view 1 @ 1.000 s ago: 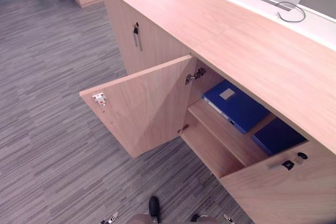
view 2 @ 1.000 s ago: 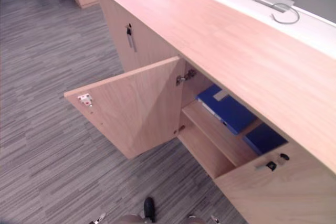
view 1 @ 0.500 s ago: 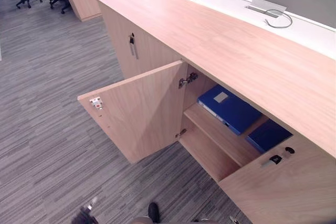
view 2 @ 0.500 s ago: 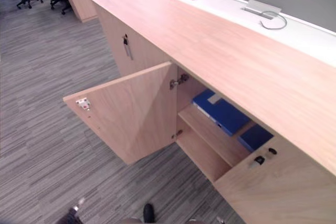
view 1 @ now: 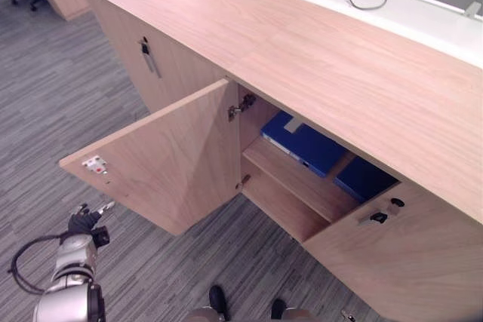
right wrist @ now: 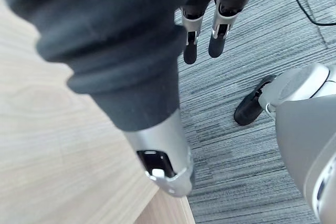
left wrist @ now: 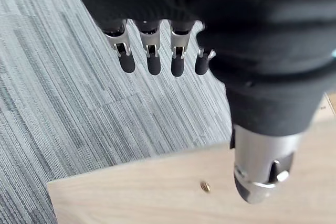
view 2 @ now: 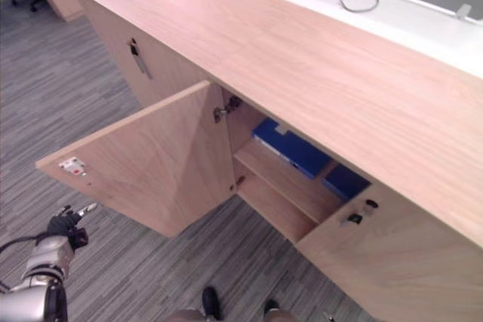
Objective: Walk over to the cabinet, pick up the folder, carry it to the office cabinet, place the folder inside the office cabinet, then close the office cabinet door
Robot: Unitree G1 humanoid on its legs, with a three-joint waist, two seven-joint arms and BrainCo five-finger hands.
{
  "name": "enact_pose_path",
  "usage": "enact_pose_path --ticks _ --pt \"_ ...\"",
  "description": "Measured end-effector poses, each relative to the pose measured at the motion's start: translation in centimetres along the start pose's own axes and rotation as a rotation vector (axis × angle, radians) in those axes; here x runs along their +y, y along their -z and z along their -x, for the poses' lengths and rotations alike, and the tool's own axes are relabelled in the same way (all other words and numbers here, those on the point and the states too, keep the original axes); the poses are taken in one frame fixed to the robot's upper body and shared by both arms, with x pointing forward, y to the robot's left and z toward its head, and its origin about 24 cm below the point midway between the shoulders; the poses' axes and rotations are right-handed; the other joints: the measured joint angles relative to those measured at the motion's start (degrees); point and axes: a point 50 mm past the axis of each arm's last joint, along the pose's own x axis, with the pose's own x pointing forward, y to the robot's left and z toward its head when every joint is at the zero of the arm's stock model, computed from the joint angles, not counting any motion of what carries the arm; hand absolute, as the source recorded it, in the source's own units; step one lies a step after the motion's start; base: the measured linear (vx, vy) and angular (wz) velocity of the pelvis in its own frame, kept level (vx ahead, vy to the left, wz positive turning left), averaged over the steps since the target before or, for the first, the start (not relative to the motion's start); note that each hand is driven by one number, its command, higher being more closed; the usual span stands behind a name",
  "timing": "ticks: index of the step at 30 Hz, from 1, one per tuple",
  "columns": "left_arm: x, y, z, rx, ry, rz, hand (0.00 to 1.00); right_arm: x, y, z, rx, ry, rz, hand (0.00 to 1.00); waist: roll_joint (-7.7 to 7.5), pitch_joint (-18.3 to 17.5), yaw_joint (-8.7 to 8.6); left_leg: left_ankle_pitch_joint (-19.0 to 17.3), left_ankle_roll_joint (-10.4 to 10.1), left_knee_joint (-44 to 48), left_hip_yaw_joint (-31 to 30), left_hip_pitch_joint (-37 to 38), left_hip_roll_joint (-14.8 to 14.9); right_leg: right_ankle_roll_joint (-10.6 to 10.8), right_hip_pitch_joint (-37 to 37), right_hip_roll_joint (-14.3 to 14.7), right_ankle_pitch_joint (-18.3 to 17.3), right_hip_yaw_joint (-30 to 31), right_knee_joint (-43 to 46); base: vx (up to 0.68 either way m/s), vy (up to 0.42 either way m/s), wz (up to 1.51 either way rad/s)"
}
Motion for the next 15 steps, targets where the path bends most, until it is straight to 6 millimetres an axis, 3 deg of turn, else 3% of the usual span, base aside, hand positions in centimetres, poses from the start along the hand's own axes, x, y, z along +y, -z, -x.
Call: enact_pose_path --ticks 4,8,15 --pt "-1.2 -3.2 -0.5 -0.072 0.018 -0.041 0.00 -0.8 0.1 0.2 -0.016 0.008 -0.018 0.00 -0.19 0.8 -0.34 -0.2 0.0 0.0 1.1 -0.9 0.2 -0.1 -1.6 0.2 0.3 1.2 0.2 -0.01 -0.003 -0.17" --pt "-0.7 -3.8 -0.6 -0.082 -0.001 -0.157 0.00 -1.5 0.6 0.4 -0.003 0.018 -0.005 0.00 -0.30 0.9 -0.42 -0.2 0.0 0.0 1.4 -0.9 0.6 -0.2 -2.4 0.5 0.3 2.5 1.7 -0.02 -0.004 -0.04" --pt "-2.1 -4.3 -0.5 -0.110 0.049 -0.333 0.00 -1.7 0.9 0.4 0.001 0.017 0.009 0.00 -0.38 0.8 -0.11 0.3 0.6 0.2 1.0 -0.8 0.3 0.2 -3.1 -0.5 0.7 2.6 3.6 -0.08 0.028 0.03"
